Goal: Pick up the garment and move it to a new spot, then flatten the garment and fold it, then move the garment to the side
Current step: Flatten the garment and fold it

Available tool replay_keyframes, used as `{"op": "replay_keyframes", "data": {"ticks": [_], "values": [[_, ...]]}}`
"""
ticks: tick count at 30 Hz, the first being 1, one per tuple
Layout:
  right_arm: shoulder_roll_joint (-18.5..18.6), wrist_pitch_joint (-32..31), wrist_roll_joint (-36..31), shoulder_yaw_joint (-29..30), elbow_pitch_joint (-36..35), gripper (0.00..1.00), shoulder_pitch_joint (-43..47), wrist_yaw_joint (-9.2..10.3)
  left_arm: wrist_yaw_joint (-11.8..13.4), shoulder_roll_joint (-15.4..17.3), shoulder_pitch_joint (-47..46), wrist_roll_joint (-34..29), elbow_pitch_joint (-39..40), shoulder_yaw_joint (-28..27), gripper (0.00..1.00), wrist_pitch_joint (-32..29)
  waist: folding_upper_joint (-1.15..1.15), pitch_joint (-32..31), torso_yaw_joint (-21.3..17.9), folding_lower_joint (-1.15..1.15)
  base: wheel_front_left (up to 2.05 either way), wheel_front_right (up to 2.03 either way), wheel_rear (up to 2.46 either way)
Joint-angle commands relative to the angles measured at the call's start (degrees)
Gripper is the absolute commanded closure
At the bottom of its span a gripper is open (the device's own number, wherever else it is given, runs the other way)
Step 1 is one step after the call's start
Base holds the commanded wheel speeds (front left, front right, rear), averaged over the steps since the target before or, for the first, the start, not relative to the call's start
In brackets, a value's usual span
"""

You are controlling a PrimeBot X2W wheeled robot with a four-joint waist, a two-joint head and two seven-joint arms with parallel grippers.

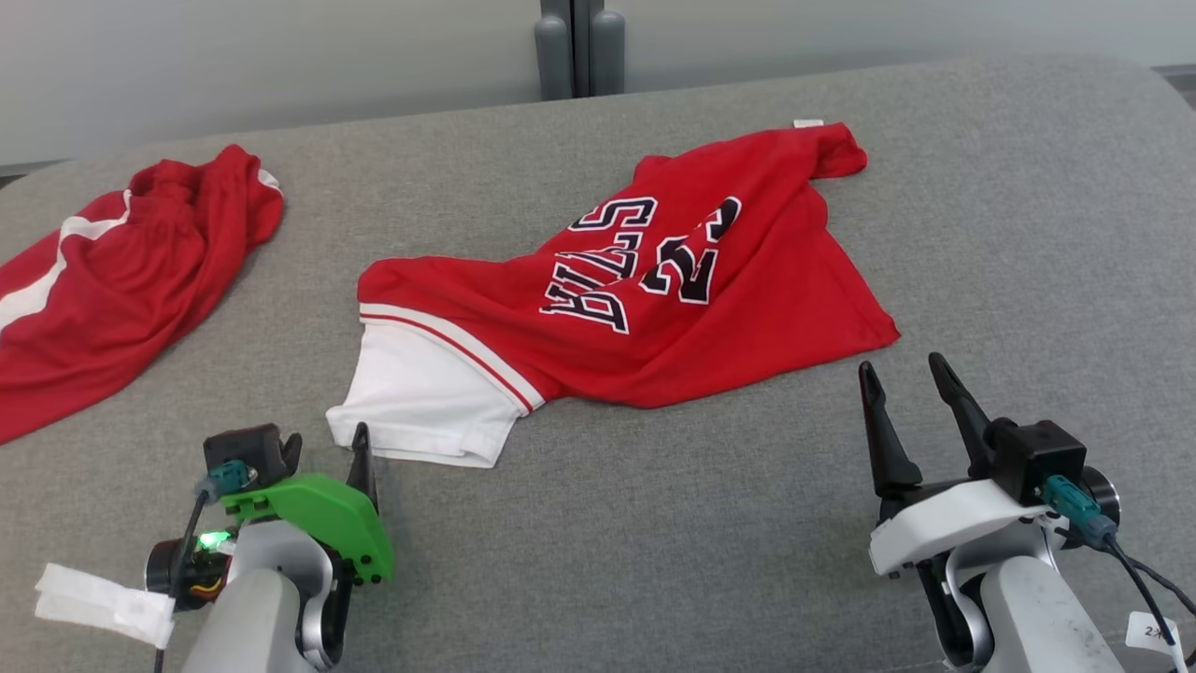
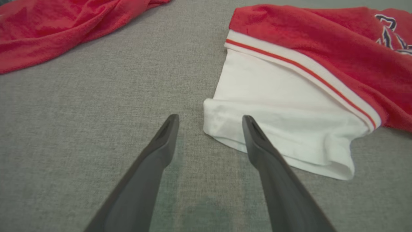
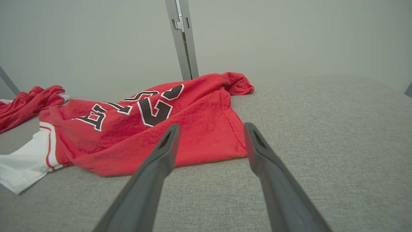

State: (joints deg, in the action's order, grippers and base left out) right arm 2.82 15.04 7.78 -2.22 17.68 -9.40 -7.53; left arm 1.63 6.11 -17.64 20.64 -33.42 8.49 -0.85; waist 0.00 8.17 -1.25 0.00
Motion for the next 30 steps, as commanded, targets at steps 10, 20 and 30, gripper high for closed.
{"op": "replay_keyframes", "data": {"ticks": [10, 20, 30], "values": [[0.1, 0.2, -1.4, 3.0, 1.0, 0.00, -1.7, 0.08, -2.1, 0.6, -6.1, 2.2, -8.1, -0.5, 0.64, -0.6, 0.00, 4.6, -2.8, 0.00, 0.00, 0.00, 0.00], [0.1, -5.2, -7.0, 11.0, 9.7, 0.00, -9.4, 0.08, -4.0, -0.4, -5.9, 2.6, -6.0, 1.3, 1.00, 2.4, 0.00, 4.8, -0.4, 0.00, 0.00, 0.00, 0.00], [1.0, -16.1, -10.4, 12.5, 22.5, 0.00, -20.3, 0.08, -3.1, -0.8, -1.8, 2.3, 2.7, 2.8, 1.00, 3.8, 0.00, 5.3, 3.3, 0.00, 0.00, 0.00, 0.00]]}}
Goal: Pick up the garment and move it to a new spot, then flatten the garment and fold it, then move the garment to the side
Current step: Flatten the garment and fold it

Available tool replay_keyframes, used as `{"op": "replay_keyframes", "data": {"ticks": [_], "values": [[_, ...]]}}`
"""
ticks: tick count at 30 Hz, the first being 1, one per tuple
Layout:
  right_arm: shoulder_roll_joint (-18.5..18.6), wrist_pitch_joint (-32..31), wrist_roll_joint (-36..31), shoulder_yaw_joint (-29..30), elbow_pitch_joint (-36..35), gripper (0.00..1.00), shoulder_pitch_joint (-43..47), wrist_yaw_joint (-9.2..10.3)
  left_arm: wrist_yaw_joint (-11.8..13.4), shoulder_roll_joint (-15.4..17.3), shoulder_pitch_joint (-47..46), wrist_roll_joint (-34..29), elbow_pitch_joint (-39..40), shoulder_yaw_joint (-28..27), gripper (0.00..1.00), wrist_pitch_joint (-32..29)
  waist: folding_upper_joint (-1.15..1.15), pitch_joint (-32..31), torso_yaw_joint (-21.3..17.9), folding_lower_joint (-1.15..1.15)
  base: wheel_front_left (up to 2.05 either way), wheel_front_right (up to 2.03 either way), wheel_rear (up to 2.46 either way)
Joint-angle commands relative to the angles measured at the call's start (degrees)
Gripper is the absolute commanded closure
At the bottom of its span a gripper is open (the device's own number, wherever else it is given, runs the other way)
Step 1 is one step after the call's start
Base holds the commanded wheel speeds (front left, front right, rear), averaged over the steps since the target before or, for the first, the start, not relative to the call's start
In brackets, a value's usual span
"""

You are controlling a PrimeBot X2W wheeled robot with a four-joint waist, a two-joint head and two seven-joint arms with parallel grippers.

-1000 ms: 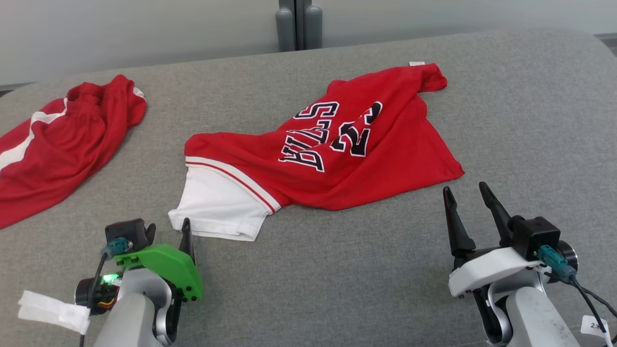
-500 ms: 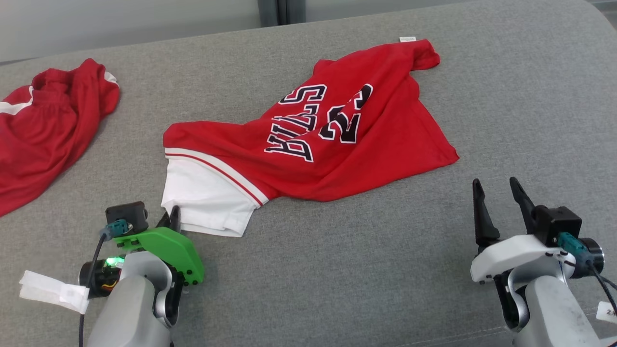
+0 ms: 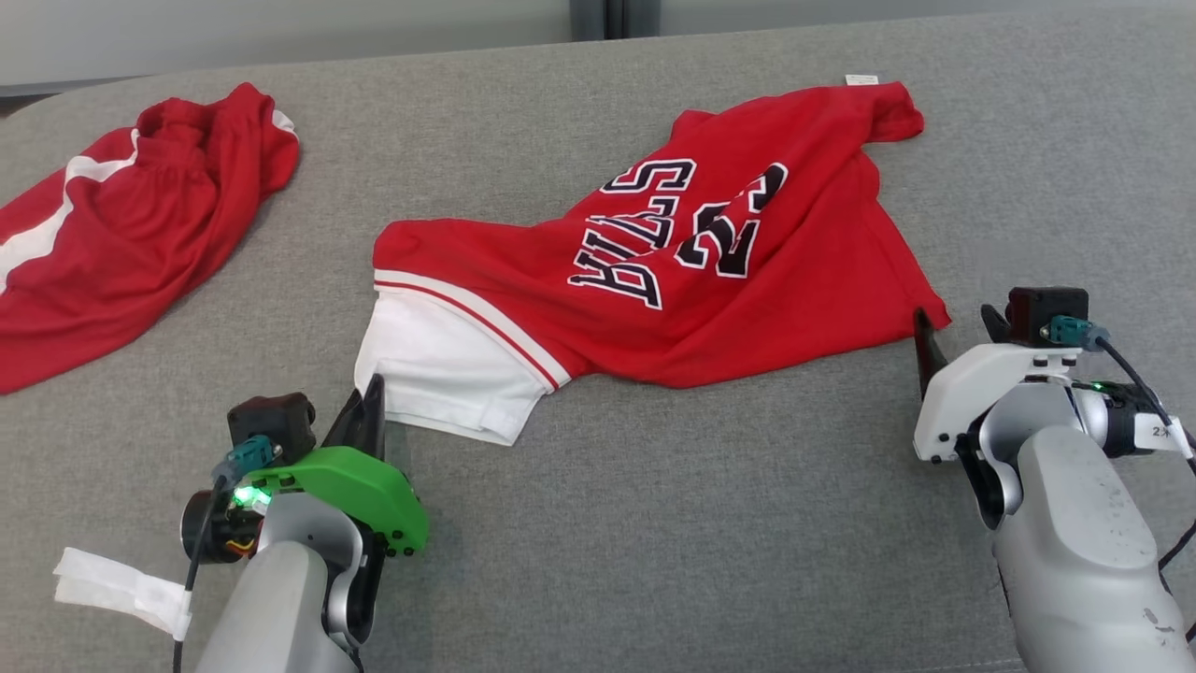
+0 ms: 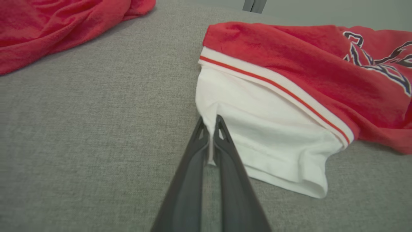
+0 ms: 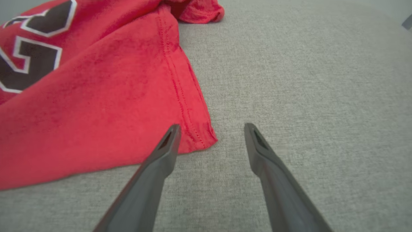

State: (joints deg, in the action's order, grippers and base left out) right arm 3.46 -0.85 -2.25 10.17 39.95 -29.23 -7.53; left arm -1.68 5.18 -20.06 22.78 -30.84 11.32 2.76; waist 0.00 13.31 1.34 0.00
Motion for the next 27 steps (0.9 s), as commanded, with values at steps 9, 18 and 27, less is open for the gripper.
{"op": "replay_keyframes", "data": {"ticks": [9, 18, 27], "values": [[0.9, -3.7, 1.4, -1.9, 9.1, 0.65, -4.9, 0.08, 1.3, 0.3, 3.0, 0.1, 6.1, 0.8, 1.00, -0.1, 0.00, 0.1, 1.7, 0.00, 0.00, 0.00, 0.00], [0.7, 1.2, 7.3, -5.4, 11.2, 1.00, -7.4, 0.08, 1.9, 1.2, 3.1, 0.4, 9.4, 0.6, 1.00, 0.1, 0.00, -0.7, 0.2, 0.00, 0.00, 0.00, 0.00], [2.8, 12.6, 13.7, -9.2, 3.2, 1.00, -6.6, 0.08, 3.3, 2.3, 1.6, -0.9, 17.9, 0.1, 1.00, 2.5, 0.00, -4.4, -1.9, 0.00, 0.00, 0.00, 0.00]]}}
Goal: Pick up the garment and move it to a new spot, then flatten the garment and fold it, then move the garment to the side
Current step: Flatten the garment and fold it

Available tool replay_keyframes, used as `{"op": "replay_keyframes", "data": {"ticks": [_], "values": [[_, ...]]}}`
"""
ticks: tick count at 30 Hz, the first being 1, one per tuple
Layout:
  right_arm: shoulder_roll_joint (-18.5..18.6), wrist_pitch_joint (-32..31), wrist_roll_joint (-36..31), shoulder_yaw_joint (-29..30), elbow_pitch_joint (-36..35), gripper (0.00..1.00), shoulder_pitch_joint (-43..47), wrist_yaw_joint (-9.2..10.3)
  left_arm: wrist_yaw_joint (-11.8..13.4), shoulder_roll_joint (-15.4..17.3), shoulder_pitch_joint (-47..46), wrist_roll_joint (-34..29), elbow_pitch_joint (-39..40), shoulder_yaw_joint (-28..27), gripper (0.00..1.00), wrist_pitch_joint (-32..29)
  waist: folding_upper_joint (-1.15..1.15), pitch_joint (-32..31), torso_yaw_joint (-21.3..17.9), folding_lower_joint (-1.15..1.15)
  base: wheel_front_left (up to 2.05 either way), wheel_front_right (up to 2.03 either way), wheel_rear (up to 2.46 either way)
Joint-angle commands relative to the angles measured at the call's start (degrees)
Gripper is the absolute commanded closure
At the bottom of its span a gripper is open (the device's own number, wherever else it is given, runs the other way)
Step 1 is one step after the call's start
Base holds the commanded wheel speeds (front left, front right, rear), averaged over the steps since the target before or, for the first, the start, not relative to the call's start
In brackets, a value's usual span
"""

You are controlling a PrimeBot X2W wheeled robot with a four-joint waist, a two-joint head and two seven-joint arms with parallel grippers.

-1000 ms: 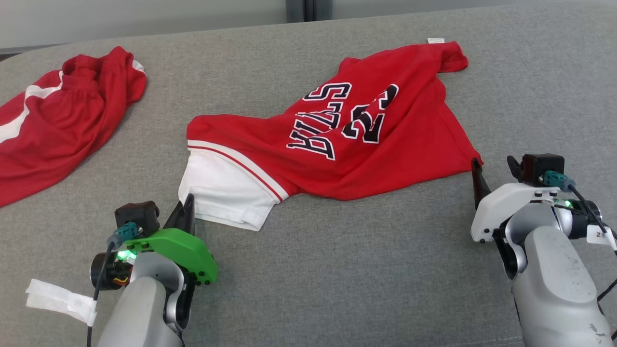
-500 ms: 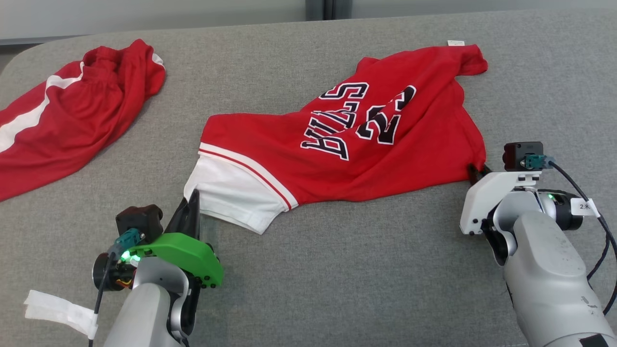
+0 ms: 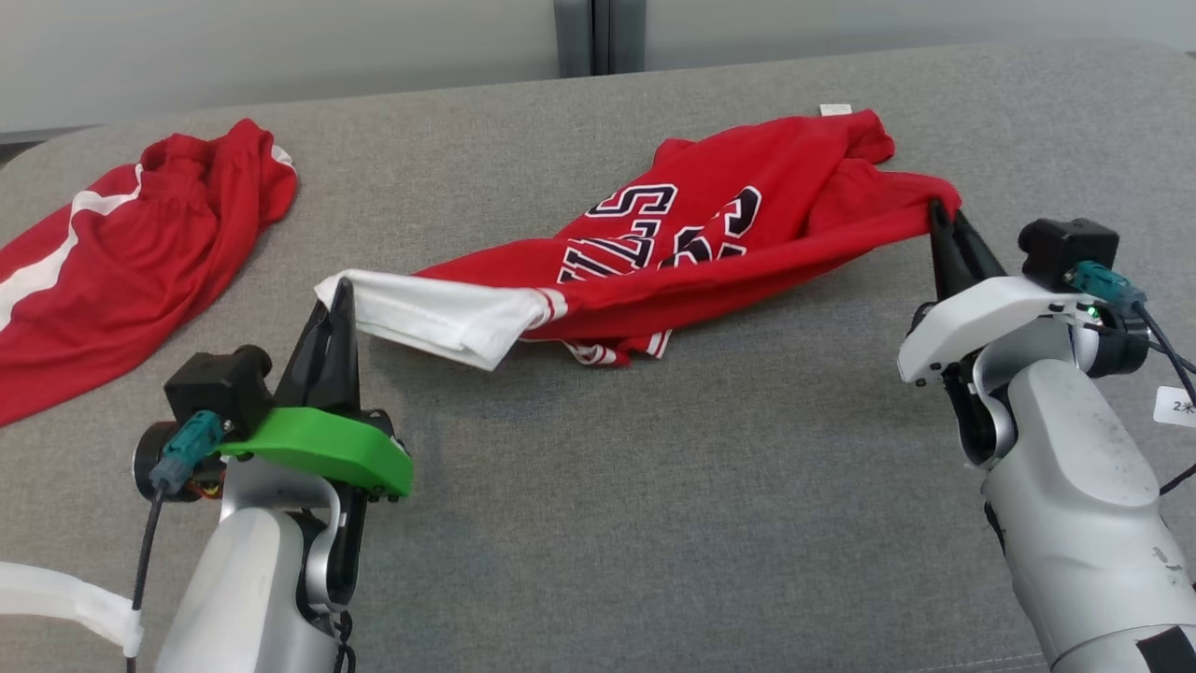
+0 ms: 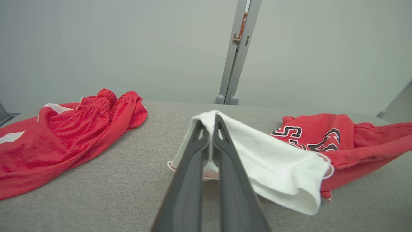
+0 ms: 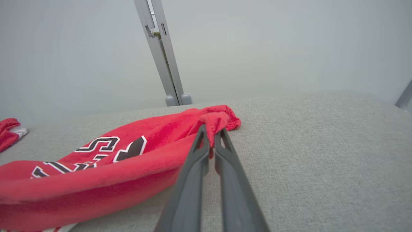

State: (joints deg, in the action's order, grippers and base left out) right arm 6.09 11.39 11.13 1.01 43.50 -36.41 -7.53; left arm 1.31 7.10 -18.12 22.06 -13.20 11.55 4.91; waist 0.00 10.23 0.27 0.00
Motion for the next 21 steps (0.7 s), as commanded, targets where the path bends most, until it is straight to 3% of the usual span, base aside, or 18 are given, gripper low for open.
{"op": "replay_keyframes", "data": {"ticks": [1, 10, 15, 21], "values": [[0.6, 1.2, 0.7, -0.2, -2.4, 1.00, 1.1, 0.08, 0.4, 0.4, -0.3, 0.3, 2.2, -0.5, 1.00, 0.5, 0.00, -1.9, -1.1, 0.00, 0.00, 0.00, 0.00], [3.0, 3.2, -0.3, 2.5, -28.1, 1.00, 7.7, 0.08, 2.3, 3.3, 0.1, -0.9, 23.7, -2.6, 1.00, -0.9, 0.00, -6.9, -3.4, 0.00, 0.00, 0.00, 0.00], [2.3, -0.9, -2.2, 5.1, -47.0, 1.00, 12.8, 0.08, 3.3, 6.1, -2.5, -4.0, 37.6, -2.7, 1.00, -4.6, 0.00, -9.0, -4.6, 0.00, 0.00, 0.00, 0.00], [1.9, -7.5, -4.1, 7.4, -66.0, 1.00, 16.8, 0.08, 2.8, 9.6, -8.4, -7.3, 48.4, -2.5, 1.00, -11.1, 0.00, -8.9, -5.8, 0.00, 0.00, 0.00, 0.00]]}}
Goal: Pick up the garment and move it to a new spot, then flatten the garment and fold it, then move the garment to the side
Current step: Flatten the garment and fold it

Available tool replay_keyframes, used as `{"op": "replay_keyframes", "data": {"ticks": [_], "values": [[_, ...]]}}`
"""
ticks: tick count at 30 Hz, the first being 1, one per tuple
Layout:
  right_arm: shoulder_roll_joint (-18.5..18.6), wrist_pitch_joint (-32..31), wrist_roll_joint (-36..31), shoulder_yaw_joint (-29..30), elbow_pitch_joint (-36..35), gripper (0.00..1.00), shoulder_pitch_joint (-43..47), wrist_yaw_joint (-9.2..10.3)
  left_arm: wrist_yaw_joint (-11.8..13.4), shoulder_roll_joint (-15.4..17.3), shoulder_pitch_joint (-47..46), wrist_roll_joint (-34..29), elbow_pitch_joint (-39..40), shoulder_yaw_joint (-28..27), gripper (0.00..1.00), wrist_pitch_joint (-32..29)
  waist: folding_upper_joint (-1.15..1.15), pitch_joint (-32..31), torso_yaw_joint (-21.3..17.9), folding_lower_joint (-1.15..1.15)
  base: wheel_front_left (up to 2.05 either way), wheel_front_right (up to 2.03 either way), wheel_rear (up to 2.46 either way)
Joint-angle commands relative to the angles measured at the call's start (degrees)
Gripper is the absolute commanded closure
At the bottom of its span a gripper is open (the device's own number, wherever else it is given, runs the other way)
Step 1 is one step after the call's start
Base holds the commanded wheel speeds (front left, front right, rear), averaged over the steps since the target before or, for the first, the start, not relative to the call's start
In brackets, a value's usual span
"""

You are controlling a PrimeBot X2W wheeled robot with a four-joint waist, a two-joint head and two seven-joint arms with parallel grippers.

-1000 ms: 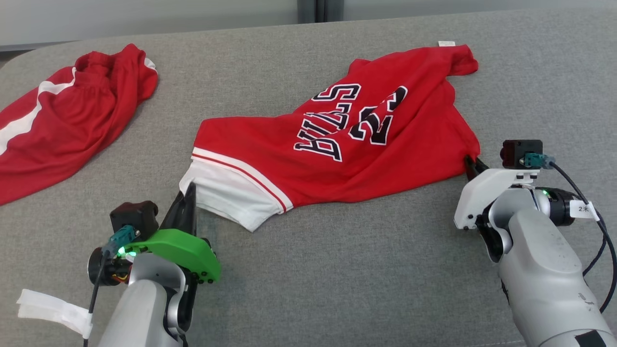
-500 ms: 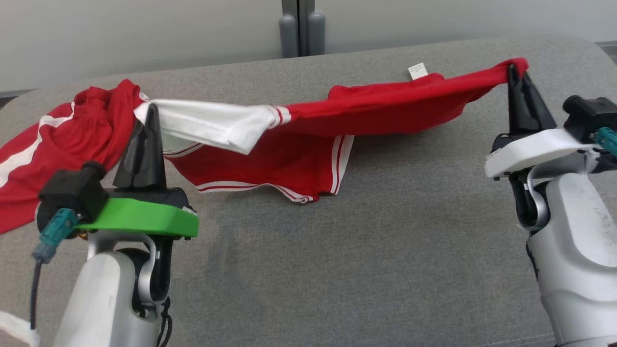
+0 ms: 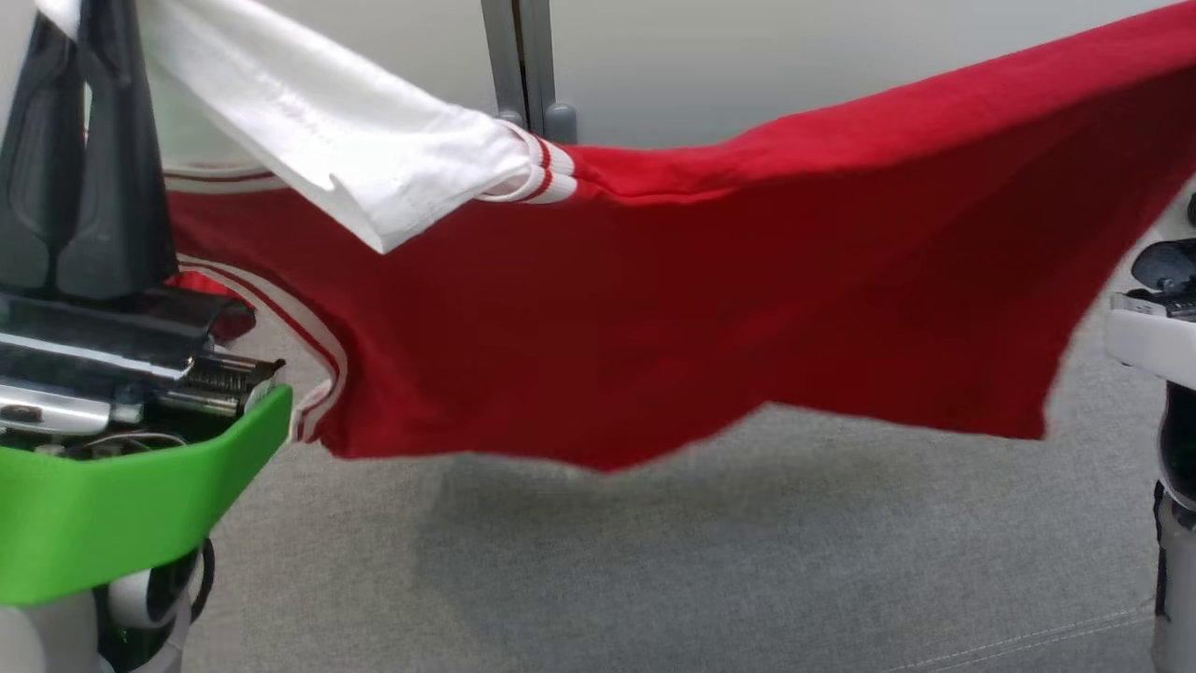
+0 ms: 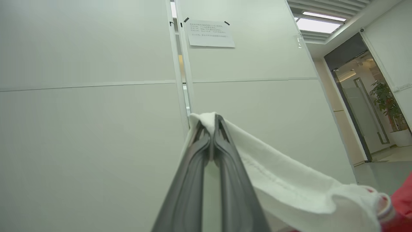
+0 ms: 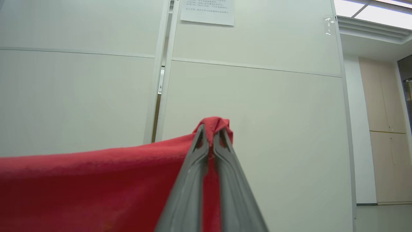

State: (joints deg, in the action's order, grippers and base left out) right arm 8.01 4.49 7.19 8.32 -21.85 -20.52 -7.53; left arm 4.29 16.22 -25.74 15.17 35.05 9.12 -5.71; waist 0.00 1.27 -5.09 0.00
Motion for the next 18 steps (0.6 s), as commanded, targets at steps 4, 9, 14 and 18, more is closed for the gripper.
{"op": "replay_keyframes", "data": {"ticks": [4, 9, 14, 18], "values": [[-0.3, -4.1, -0.6, 0.0, -7.1, 1.00, 2.5, 0.07, -0.8, 1.9, -4.4, -1.0, 1.2, 0.1, 1.00, -3.9, 0.00, 1.4, -1.2, 0.00, 0.00, 0.00, 0.00], [-1.0, -6.5, 0.5, -0.1, -6.3, 1.00, 2.3, 0.08, -1.5, 1.6, -7.7, 0.7, -3.1, 1.2, 1.00, -6.2, 0.00, 5.3, -1.6, 0.00, 0.00, 0.00, 0.00], [-0.5, -5.8, 2.2, -1.4, 3.8, 1.00, -5.2, 0.07, -4.1, 2.0, -15.9, 1.1, -12.0, 2.5, 1.00, -6.8, 0.00, 12.1, -1.8, 0.00, 0.00, 0.00, 0.00], [-0.1, -3.2, 1.5, -2.7, 15.6, 1.00, -18.6, 0.08, -6.6, 2.5, -29.5, -0.8, -22.8, 3.0, 1.00, -5.9, 0.00, 18.1, -1.8, 0.00, 0.00, 0.00, 0.00]]}}
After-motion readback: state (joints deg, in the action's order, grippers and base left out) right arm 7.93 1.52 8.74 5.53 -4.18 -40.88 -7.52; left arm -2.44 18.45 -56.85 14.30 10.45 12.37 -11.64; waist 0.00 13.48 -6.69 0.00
